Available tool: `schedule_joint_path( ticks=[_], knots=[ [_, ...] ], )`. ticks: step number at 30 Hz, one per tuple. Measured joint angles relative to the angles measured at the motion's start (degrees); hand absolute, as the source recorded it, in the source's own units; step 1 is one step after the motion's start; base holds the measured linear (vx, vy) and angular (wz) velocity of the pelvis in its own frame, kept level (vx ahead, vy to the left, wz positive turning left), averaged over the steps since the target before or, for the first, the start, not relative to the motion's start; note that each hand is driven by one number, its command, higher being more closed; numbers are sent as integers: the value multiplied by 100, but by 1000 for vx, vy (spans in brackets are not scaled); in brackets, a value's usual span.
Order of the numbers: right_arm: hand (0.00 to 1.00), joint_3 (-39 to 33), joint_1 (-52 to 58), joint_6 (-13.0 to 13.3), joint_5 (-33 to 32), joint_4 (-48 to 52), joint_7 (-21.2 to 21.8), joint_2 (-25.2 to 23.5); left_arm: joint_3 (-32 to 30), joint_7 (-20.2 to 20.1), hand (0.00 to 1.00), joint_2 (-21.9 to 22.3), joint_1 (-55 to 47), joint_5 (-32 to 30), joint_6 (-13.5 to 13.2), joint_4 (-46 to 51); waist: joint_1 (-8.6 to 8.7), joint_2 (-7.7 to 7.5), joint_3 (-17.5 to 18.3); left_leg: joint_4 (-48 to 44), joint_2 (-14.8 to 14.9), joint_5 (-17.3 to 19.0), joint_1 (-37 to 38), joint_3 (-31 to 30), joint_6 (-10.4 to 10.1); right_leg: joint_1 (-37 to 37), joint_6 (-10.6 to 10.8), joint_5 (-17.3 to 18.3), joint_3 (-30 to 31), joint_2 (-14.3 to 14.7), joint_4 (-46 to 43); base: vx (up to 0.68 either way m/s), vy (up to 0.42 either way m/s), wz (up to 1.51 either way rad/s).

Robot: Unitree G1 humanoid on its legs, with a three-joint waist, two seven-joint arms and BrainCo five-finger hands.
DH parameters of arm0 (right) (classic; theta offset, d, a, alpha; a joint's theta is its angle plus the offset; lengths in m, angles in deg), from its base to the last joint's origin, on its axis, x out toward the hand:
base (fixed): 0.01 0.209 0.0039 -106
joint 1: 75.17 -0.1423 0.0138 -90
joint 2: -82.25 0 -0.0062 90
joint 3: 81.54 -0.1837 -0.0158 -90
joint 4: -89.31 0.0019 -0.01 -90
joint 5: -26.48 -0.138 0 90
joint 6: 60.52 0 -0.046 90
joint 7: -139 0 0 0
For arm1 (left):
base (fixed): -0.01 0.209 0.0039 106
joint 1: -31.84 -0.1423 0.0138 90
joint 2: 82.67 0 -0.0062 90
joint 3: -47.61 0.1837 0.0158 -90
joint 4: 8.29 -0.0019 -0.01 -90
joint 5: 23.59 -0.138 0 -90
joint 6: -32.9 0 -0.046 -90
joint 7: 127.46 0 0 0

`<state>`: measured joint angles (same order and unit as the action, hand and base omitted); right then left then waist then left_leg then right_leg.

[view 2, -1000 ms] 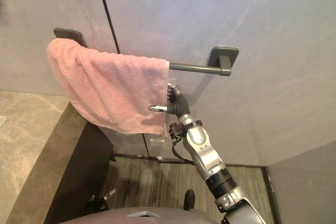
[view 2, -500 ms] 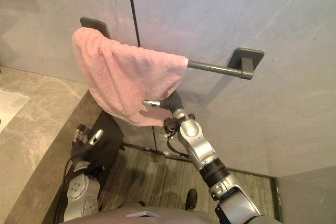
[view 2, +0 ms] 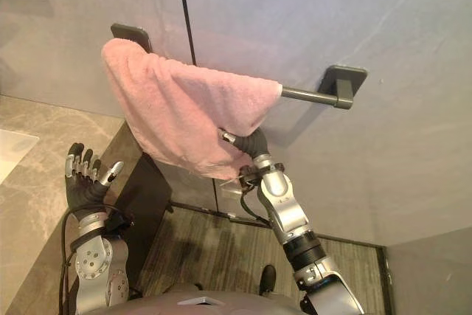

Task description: Organize washtable

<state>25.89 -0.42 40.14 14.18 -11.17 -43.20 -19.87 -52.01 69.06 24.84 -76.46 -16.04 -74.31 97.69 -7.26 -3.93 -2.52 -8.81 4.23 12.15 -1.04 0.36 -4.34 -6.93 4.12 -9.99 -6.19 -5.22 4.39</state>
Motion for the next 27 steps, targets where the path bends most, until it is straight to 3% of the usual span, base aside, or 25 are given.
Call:
schedule_joint_path(
  ticks=[7, 10, 15, 21, 26, 27],
  knots=[
    [100, -529, 428, 6, 1, 402, 3, 50, 6, 37, 0, -165, 244, -378, 5, 57, 77, 96, -62, -99, 14, 93, 80, 274, -2, -30, 7, -7, 248, 53, 3, 0, 9, -22],
    [100, -655, 553, 47, 2, 478, 69, 98, 12, 26, 0, -225, 391, -589, 47, 126, 193, 117, -63, -151, 20, 154, 114, 349, 7, -28, 14, -28, 324, 83, 3, 30, 19, -16],
    [100, -829, 713, 52, -2, 611, 97, 113, 108, -35, 0, -248, 704, -578, 112, 98, 216, 132, -55, -161, 14, 202, 174, 478, 29, -29, 14, -31, 428, 91, 13, 28, 23, -12],
    [100, -804, 731, 38, -9, 610, 105, 102, 378, -100, 0, -445, 1159, -564, 197, -621, 229, 265, 28, -147, 6, 209, 221, 588, 38, -47, 2, -58, 555, 102, 33, 11, 11, -9],
    [100, -610, 732, 21, -14, 609, 101, 121, 433, -41, 0, -625, 1295, -331, 120, -979, 235, 277, 41, -199, 11, 212, 184, 646, 32, -78, -18, -131, 649, 107, 76, -33, -3, -7],
    [100, -584, 732, 12, -14, 609, 100, 122, 485, 0, 100, -688, 1387, -284, 95, -1109, 229, 275, 42, -238, 9, 214, 150, 640, 29, -94, -25, -152, 656, 107, 77, -66, -8, 2]
  ],
)
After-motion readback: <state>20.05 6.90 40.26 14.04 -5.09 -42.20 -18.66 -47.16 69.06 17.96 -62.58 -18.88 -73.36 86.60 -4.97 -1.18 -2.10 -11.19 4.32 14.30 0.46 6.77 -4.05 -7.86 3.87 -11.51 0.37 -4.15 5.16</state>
